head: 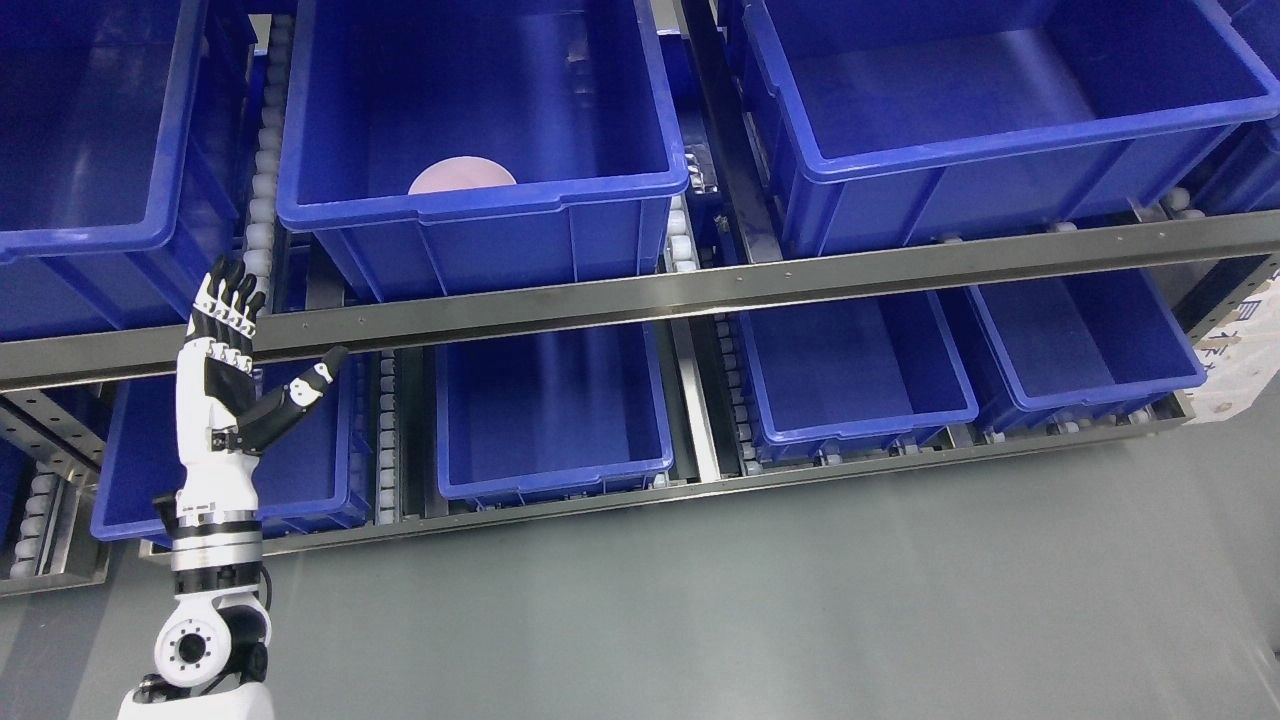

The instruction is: Stack pink IKEA bowls on left shelf middle

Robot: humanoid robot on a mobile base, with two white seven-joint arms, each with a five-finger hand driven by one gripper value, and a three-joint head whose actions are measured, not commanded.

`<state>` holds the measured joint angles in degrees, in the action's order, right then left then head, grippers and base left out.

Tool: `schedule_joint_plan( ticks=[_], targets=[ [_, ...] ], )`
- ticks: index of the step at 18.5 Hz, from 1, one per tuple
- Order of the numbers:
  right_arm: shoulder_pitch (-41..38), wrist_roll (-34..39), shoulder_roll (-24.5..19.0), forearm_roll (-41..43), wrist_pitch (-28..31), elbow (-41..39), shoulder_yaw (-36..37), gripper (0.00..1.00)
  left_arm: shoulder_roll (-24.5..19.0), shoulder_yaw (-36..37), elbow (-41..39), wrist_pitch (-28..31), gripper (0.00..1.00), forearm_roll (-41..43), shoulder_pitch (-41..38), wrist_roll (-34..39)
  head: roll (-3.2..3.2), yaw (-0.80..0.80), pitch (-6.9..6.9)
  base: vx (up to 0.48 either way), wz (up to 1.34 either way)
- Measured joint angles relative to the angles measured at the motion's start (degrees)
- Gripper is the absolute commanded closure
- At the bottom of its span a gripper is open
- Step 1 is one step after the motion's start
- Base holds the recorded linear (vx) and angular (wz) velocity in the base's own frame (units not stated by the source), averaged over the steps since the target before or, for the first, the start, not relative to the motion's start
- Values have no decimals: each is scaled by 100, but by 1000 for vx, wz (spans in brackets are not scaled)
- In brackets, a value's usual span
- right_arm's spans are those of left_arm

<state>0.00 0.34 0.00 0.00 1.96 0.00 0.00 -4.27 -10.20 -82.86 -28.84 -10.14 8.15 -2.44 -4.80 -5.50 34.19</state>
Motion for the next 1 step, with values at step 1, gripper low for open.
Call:
schedule_joint_plan(
  ticks=[1],
  targets=[
    [0, 0, 0, 0, 0, 0, 0, 0, -2, 2, -1, 0, 0, 0, -6, 0, 0, 0, 0, 0, 0]
  ],
)
